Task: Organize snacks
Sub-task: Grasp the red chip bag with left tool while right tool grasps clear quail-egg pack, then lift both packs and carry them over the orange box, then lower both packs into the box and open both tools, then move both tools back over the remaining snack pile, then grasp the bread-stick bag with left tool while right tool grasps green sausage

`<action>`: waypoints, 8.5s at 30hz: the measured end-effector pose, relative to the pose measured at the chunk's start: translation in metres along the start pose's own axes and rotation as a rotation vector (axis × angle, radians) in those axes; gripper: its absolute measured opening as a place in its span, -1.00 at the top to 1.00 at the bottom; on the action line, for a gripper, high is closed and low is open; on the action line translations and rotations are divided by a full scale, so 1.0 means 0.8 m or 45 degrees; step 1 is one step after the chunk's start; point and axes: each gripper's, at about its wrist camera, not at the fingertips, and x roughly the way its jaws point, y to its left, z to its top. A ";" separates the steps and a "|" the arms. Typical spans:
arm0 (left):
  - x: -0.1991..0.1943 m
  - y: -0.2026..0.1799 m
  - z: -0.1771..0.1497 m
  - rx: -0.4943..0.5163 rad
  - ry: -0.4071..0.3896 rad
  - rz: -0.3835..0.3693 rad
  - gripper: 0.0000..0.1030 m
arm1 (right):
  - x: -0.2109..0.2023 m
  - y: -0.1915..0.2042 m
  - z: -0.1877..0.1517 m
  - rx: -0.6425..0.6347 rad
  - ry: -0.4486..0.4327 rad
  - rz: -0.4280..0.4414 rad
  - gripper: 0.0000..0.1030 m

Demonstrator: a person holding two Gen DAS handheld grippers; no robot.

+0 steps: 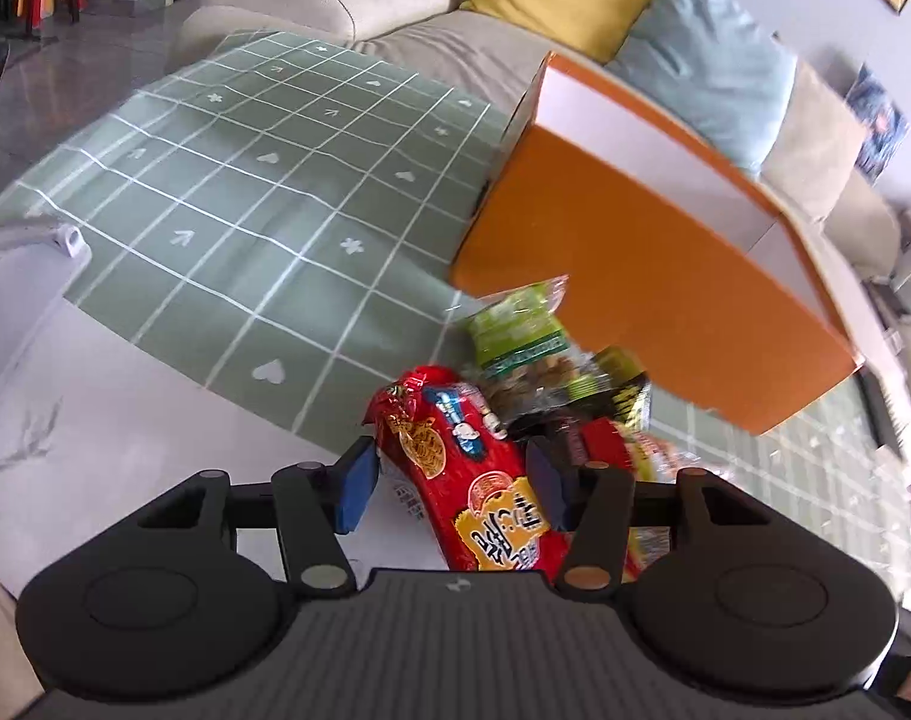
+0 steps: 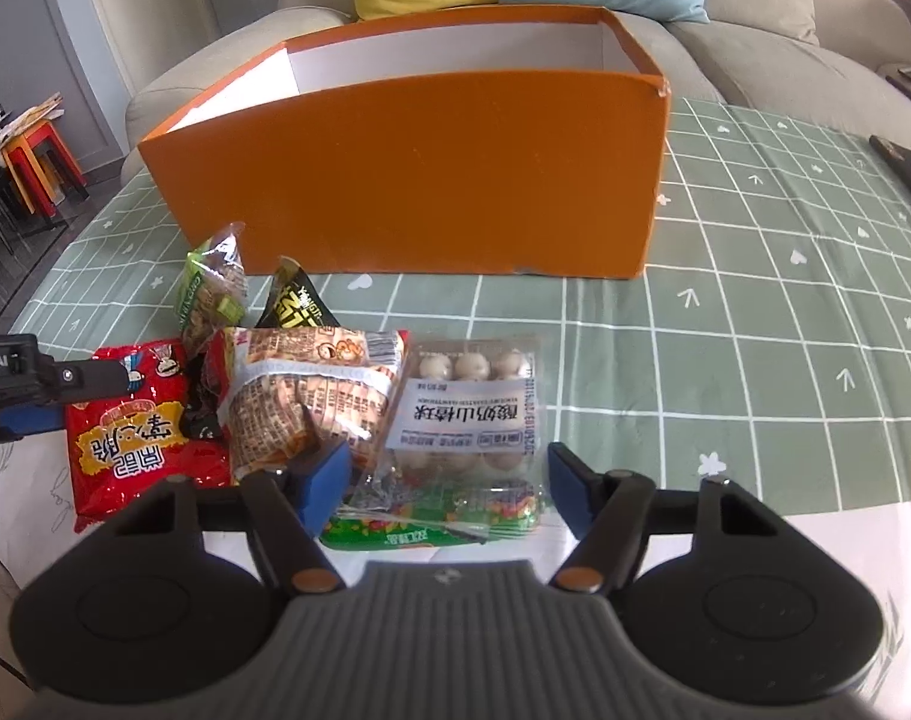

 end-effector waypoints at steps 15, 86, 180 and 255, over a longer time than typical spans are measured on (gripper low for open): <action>0.030 -0.014 -0.015 -0.045 0.117 -0.025 -0.11 | 0.000 -0.005 -0.002 0.024 0.008 0.045 -0.23; -0.053 -0.180 0.151 0.327 -0.350 -0.195 0.38 | -0.072 -0.003 0.186 -0.123 -0.354 0.087 -0.10; -0.069 -0.148 -0.001 0.689 -0.289 0.008 -0.35 | -0.136 0.020 0.031 -0.194 -0.419 -0.123 -0.66; 0.006 -0.076 -0.057 0.402 0.299 -0.036 0.75 | -0.007 0.008 -0.022 -0.011 0.069 0.001 0.02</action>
